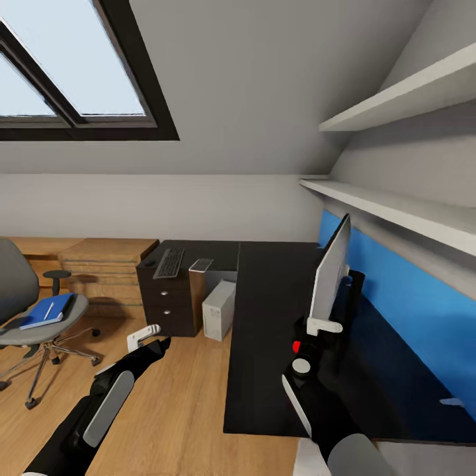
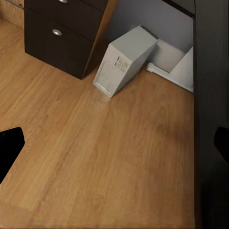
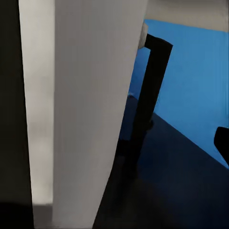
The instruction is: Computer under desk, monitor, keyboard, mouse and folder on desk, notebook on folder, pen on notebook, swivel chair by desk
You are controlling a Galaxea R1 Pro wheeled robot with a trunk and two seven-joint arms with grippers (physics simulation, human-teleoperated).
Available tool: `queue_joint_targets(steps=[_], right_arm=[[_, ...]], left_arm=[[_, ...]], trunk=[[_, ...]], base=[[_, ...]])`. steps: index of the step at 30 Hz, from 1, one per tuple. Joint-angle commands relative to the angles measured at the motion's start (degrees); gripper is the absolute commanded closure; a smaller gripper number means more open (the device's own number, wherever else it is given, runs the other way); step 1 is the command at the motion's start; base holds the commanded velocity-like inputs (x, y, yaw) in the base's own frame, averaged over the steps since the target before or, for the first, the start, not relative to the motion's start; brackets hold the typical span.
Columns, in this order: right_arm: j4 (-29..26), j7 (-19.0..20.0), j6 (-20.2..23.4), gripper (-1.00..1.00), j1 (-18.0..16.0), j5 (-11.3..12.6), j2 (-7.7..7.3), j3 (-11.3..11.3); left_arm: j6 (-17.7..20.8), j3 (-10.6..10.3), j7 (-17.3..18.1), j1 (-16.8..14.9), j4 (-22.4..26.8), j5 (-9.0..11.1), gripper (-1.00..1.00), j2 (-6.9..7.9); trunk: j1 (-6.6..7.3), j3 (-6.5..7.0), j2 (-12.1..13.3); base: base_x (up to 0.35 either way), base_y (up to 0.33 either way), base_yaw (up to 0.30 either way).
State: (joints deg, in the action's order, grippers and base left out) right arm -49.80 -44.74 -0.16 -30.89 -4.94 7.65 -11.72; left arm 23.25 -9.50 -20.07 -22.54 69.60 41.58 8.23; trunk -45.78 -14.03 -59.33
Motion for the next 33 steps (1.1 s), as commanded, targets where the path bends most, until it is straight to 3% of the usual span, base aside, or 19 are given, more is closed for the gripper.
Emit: queue_joint_targets(steps=[1,20,33], right_arm=[[0.1,-0.3,0.0,-1.00,-0.1,-0.2,0.00,-0.1],[0.1,-0.2,0.0,-1.00,-0.1,-0.2,0.00,-0.1],[0.1,-0.2,0.0,-1.00,-0.1,-0.2,0.08,-0.1]], left_arm=[[0.1,-0.2,-0.6,0.0,0.1,0.6,-1.00,0.08],[0.1,-0.2,-0.6,0.0,0.1,0.6,-1.00,0.12],[0.1,-0.2,-0.6,0.0,0.2,0.5,-1.00,0.12]], trunk=[[0.02,-0.08,-0.1],[0.02,-0.08,-0.1],[0.02,-0.08,-0.1]], base=[[-0.257,-0.219,0.000],[-0.253,-0.220,0.000],[-0.021,-0.108,0.000]])
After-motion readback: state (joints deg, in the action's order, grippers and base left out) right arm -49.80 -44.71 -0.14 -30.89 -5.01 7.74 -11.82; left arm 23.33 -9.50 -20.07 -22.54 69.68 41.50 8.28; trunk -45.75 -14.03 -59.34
